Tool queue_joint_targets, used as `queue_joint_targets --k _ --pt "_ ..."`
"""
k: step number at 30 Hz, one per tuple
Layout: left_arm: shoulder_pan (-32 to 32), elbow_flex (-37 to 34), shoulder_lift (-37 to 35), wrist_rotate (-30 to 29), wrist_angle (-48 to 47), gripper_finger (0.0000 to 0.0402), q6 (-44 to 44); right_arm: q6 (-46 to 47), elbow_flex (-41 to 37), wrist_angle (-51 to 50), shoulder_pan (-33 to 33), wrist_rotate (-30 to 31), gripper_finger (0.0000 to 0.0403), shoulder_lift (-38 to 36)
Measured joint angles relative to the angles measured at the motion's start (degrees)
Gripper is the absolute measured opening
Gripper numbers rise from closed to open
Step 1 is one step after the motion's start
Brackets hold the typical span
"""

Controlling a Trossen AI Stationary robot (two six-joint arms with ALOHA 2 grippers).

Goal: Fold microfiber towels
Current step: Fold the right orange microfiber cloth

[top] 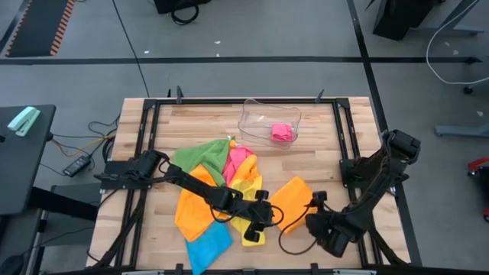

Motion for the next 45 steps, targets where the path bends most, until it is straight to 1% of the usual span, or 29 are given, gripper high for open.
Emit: queue_joint_targets --k 1,4,7,10,13,19,23,26,31,35,39,41,43,45 --pt "-0.02 0.0 0.0 0.0 0.0 0.0173 0.04 -0.51 -0.01 2.1 0.22 1.69 0.0316 0.0" --pt "-0.02 0.0 0.0 0.02 0.0 0.0172 0.08 -5.19 -1.77 13.42 0.47 6.52 0.0316 0.02" --pt "0.0 0.0 0.0 0.0 0.0 0.0172 -0.38 -11.74 -3.79 25.24 -0.14 8.4 0.0316 1.75" --pt "0.0 0.0 0.0 0.0 0.0 0.0173 -0.52 -17.24 -5.24 35.72 -1.05 9.44 0.0316 5.13" --pt "-0.02 0.0 0.0 0.0 0.0 0.0172 -0.53 -20.12 -5.01 42.45 -2.25 10.37 0.0316 9.84" --pt "-0.31 0.01 0.0 0.0 -0.01 0.0173 -0.83 -19.82 -2.52 42.07 -2.9 10.34 0.031 17.43" --pt "-0.37 0.02 0.0 0.02 -0.09 0.0172 -0.55 -15.45 -2.25 39.71 -1.97 10.52 0.0283 18.88" --pt "-0.39 0.02 0.0 0.02 -0.13 0.0173 -0.51 -13.34 -2.28 36.01 -1.12 10.54 0.0256 18.16" --pt "-0.37 0.02 0.0 0.0 -0.13 0.0172 -0.51 -10.8 -2.48 27.75 -0.62 9.83 0.0201 16.01" --pt "-0.37 0.02 0.0 0.02 -0.09 0.0173 -0.48 -7.97 -2.65 22.45 -0.67 9.15 0.0138 14.53" --pt "-0.37 0.04 0.02 0.0 0.58 0.0172 -0.48 -8.46 -2.63 22.97 -0.67 9.23 0.0064 12.92" --pt "-0.37 0.04 0.02 0.0 0.89 0.0172 -0.48 -8.49 -2.63 22.93 -0.67 9.22 0.0035 12.49" --pt "-0.37 0.07 0.02 0.02 1.07 0.0173 -0.46 -8.5 -2.63 23.0 -0.69 9.15 0.0016 12.2" --pt "-0.38 0.07 0.02 0.02 1.03 0.0173 -0.51 -9.01 -2.63 23.06 -0.66 8.21 0.0009 12.1"
